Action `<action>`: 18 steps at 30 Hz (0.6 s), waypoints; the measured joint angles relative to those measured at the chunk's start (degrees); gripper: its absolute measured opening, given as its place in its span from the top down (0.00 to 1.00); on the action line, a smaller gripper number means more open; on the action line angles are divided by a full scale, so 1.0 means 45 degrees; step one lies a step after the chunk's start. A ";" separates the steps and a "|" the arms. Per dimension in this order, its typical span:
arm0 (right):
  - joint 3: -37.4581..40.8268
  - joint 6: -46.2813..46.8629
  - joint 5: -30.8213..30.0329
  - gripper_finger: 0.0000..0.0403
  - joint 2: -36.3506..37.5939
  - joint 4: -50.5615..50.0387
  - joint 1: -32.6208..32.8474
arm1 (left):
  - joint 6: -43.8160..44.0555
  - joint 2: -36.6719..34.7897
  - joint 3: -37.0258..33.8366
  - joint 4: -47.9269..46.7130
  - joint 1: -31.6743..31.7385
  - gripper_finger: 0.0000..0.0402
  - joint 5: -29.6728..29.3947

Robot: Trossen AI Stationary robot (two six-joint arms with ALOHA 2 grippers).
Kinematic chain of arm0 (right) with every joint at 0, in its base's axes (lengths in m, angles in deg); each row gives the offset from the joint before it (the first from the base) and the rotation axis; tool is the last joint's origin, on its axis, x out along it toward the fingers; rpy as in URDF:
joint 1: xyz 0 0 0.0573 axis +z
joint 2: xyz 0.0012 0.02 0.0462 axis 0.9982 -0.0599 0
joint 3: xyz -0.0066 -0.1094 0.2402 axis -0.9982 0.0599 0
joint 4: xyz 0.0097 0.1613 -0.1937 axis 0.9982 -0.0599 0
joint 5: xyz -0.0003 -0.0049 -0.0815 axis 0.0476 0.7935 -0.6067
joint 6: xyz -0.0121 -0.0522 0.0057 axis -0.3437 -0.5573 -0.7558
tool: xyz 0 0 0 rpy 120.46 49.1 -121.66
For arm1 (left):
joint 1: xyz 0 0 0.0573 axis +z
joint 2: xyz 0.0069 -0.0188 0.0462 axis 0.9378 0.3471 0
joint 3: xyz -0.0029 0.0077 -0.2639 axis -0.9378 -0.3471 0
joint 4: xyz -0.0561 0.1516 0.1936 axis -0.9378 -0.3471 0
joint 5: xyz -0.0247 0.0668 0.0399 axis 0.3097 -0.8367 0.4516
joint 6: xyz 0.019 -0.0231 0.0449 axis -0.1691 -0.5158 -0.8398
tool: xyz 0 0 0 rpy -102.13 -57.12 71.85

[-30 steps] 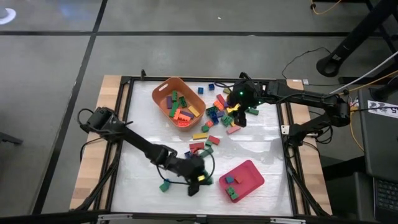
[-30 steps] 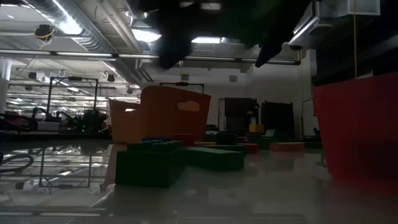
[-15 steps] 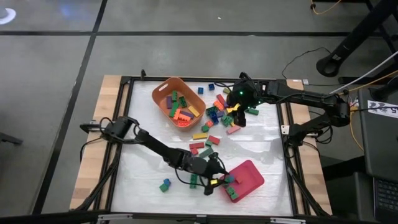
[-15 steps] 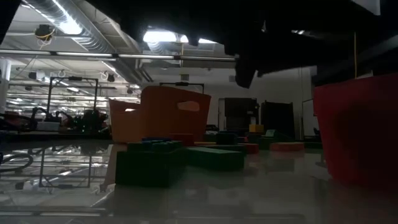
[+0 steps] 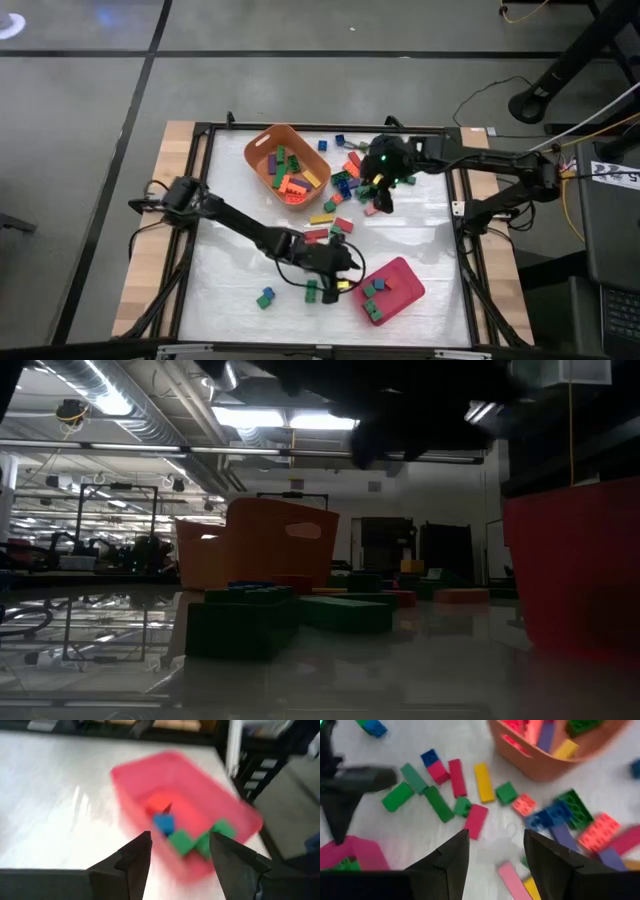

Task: Sort blocks by size
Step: Put the small green game piece into the red bin

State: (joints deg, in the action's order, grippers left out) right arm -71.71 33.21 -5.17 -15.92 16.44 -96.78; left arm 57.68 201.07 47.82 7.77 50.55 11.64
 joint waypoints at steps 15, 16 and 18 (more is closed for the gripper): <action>0.0000 0.1252 -0.3888 0.53 -0.2798 0.1608 0.2919 | -0.1189 -0.4473 -0.0045 -0.7645 0.0295 0.57 -0.3659; 0.0000 0.1261 -0.3906 0.53 -0.2999 0.1868 0.3015 | -0.1289 -0.4704 -0.0085 -0.7993 0.0327 0.57 -0.3989; 0.0000 0.1279 -0.3918 0.53 -0.3438 0.2267 0.3102 | -0.1414 -0.5250 -0.0287 -0.8584 0.0383 0.57 -0.4313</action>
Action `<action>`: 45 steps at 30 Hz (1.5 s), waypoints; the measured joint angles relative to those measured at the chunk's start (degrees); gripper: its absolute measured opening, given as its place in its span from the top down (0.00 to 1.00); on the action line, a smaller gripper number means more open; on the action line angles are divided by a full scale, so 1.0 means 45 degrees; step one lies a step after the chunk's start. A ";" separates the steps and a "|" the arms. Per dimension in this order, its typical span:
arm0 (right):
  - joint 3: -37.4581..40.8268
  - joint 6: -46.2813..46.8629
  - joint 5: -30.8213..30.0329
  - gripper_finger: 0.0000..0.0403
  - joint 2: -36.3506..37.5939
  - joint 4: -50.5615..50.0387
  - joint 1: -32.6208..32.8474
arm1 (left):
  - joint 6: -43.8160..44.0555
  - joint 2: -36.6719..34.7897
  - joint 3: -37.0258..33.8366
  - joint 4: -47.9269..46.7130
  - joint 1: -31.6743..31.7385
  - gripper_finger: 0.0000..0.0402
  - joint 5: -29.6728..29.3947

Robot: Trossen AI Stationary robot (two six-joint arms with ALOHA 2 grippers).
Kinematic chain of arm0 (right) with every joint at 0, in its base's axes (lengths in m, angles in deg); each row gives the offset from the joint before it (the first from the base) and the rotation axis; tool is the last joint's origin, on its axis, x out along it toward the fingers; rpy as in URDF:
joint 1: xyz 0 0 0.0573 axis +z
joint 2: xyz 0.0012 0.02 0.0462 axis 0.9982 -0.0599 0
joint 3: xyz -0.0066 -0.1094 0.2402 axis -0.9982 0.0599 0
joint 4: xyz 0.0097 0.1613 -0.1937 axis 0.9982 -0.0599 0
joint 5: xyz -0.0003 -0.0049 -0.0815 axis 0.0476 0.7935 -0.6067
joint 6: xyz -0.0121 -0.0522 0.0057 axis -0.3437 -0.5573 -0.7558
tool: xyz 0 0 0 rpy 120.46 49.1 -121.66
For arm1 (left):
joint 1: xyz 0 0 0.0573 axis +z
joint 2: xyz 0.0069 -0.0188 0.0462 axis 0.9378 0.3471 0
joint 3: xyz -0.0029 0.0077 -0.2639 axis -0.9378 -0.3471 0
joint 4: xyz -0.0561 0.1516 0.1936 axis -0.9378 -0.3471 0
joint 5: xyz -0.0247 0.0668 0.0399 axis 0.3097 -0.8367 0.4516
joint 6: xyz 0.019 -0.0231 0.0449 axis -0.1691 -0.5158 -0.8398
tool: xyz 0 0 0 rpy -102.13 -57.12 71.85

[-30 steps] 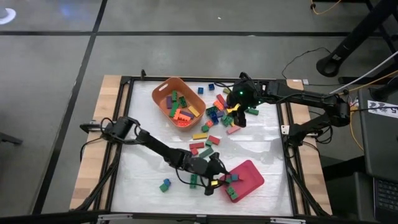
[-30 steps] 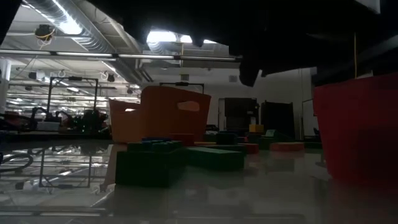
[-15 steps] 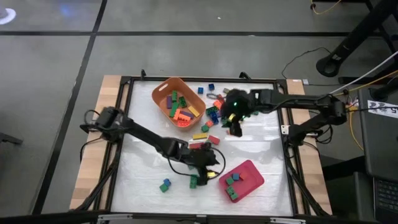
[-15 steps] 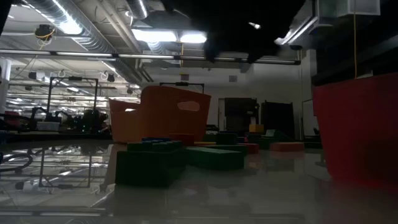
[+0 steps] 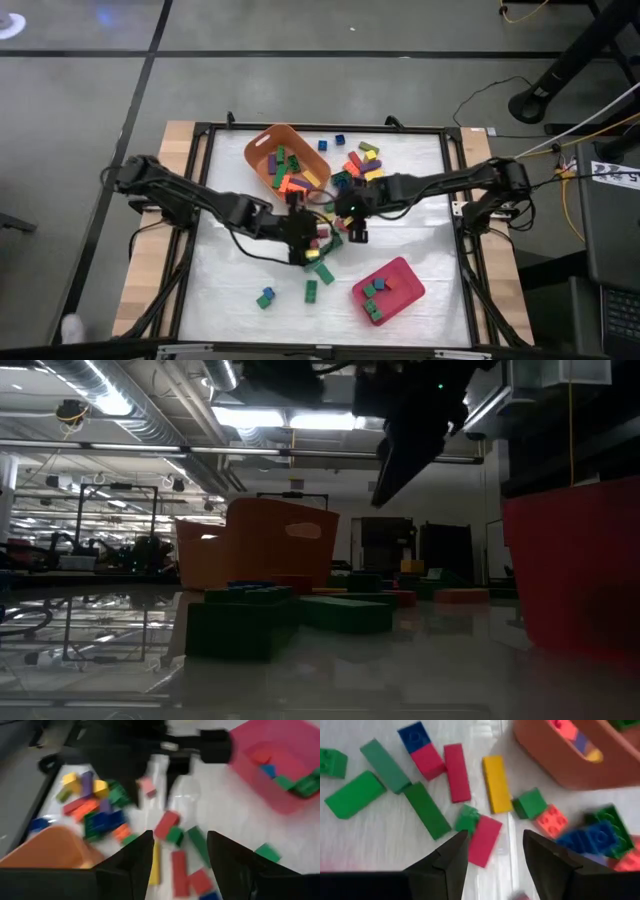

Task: Sort blocks by size
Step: Put the small green game piece into the red bin

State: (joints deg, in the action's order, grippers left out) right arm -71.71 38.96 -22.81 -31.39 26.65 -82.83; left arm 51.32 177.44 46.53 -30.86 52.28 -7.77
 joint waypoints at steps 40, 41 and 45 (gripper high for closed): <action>-0.0005 0.4020 0.0939 0.53 -0.2298 0.1512 0.0395 | 0.0075 -0.4609 -0.7096 0.0948 0.1068 0.58 -0.0034; 0.0000 0.4025 0.0891 0.53 -0.2328 0.1470 0.0488 | 0.0078 -0.4611 -0.7096 0.0962 0.1068 0.58 -0.0034; -0.0002 0.4038 -0.0054 0.53 -0.2501 0.1409 0.0841 | 0.0078 -0.4609 -0.7096 0.0973 0.1068 0.58 -0.0034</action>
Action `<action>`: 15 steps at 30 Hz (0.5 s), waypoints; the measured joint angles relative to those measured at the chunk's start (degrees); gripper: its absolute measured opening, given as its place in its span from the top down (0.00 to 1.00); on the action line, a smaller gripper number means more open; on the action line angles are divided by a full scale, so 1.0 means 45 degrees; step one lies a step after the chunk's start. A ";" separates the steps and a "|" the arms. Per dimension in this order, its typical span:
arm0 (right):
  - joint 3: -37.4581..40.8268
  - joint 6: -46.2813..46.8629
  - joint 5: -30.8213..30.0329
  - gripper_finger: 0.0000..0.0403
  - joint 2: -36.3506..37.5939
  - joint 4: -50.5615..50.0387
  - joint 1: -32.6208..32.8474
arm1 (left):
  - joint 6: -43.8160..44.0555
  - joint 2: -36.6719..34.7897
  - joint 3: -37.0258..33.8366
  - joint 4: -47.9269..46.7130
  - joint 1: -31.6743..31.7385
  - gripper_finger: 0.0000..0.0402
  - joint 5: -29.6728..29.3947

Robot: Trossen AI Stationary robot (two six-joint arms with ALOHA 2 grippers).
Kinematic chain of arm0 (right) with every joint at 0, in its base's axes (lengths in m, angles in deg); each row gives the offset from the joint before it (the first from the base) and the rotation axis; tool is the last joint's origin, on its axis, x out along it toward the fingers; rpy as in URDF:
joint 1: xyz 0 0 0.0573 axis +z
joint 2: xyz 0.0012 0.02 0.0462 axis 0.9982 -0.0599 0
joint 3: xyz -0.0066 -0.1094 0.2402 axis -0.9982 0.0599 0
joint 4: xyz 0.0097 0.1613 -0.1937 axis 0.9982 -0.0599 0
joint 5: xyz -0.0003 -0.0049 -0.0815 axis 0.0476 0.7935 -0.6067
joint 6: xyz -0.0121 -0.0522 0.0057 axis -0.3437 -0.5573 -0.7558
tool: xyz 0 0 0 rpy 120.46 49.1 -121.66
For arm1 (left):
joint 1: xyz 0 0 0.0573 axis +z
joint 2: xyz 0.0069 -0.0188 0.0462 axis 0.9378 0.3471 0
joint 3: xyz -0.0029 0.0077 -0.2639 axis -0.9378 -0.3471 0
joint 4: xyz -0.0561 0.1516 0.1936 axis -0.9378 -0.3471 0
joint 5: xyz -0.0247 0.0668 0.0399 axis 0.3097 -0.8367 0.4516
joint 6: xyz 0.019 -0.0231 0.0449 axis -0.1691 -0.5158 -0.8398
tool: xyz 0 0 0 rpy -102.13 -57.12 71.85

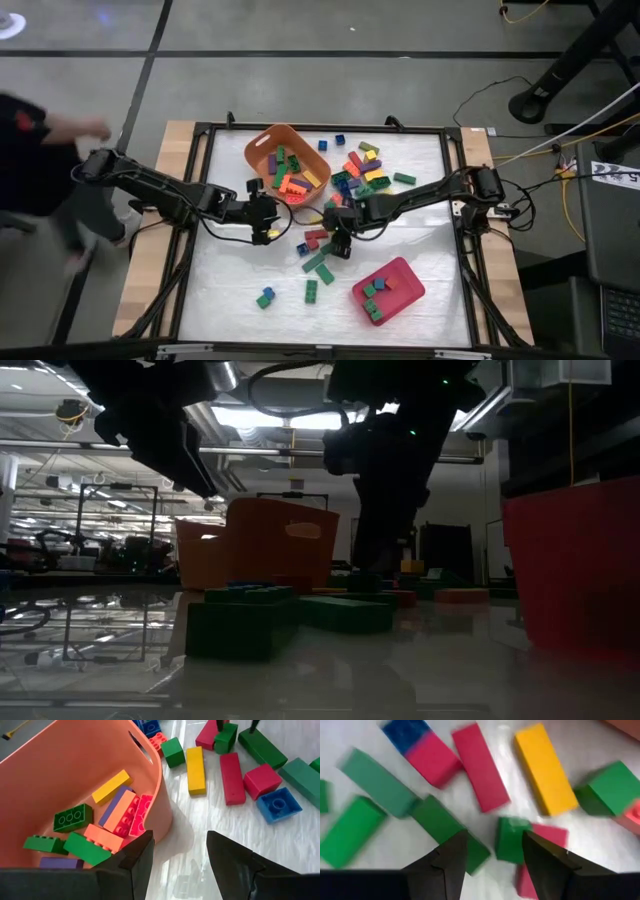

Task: Sort blocks by size
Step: Put the small green game piece into the red bin

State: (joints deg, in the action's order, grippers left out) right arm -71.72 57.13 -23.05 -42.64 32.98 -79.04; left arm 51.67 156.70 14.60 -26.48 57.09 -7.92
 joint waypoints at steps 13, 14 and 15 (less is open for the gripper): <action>-0.0001 0.0002 -0.1100 0.53 -0.0440 -0.0054 0.0157 | 0.0034 0.0000 0.0000 0.0342 -0.0037 0.58 0.0053; 0.0002 0.0002 -0.1100 0.53 -0.0534 -0.0015 0.0157 | 0.0039 0.0000 0.0000 0.0335 -0.0051 0.58 0.0053; -0.0003 0.0000 -0.1099 0.53 -0.0615 0.0178 0.0157 | 0.0039 0.0000 0.0000 0.0321 -0.0074 0.58 0.0053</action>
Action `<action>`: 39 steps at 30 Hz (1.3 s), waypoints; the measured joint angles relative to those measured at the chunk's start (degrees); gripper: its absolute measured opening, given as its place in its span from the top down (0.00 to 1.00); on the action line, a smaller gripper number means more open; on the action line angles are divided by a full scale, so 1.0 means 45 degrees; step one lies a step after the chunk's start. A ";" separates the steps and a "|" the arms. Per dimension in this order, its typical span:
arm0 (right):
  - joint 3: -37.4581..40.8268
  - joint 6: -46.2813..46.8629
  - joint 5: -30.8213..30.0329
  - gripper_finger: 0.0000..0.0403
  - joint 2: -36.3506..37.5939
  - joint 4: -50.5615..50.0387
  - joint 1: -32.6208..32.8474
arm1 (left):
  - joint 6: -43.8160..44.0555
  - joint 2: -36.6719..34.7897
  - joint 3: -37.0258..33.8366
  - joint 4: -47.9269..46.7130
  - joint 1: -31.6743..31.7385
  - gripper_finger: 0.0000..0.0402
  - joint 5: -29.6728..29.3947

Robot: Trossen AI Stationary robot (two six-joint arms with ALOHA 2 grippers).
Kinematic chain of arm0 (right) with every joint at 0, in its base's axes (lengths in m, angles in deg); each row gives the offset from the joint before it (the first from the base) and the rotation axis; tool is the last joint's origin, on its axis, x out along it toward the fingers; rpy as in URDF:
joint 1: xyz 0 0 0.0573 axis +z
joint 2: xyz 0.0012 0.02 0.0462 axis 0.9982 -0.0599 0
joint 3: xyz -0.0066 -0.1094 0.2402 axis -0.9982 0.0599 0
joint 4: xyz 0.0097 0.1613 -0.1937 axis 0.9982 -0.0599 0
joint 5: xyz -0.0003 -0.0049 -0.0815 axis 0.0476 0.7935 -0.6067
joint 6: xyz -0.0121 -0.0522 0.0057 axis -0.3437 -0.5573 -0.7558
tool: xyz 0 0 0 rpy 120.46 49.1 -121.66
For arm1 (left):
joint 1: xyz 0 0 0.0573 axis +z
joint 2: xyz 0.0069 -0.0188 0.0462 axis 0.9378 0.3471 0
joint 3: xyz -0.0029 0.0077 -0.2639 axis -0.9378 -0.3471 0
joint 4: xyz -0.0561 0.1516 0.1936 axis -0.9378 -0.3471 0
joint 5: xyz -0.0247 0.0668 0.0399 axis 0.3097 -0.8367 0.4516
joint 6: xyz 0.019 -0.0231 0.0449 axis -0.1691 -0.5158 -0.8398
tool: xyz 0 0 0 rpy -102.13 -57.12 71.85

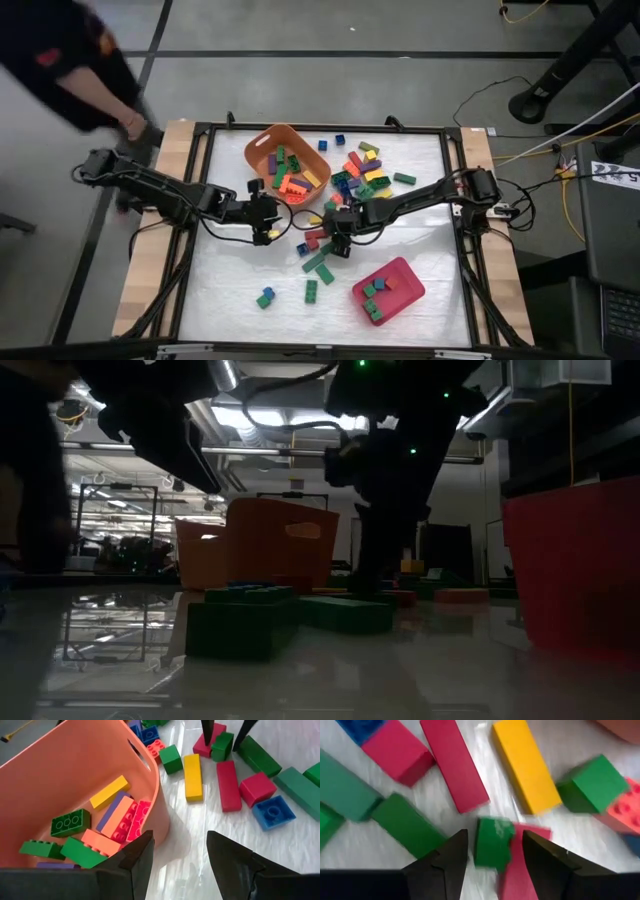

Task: Sort blocks by size
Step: Put the small green game piece into the red bin

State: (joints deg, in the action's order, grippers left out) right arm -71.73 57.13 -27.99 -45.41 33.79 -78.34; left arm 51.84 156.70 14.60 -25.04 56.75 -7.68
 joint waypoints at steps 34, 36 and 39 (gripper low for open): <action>-0.4532 -0.0469 0.4004 0.85 0.0732 -0.7160 0.0167 | 0.2815 0.0015 0.0000 -0.0065 -0.0373 0.58 0.0015; -0.4724 -0.0464 0.4705 0.85 0.0735 -0.7522 0.0434 | 0.2948 0.0015 0.0000 -0.0069 -0.0373 0.58 0.0015; -0.4741 -0.0459 0.5521 0.85 0.0743 -0.8048 0.1005 | 0.2977 0.0015 0.0000 -0.0069 -0.0368 0.58 0.0015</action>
State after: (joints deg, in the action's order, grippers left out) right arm -93.07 55.06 -3.15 -42.07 -2.43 -73.81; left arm 65.24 156.77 14.60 -25.35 55.10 -7.62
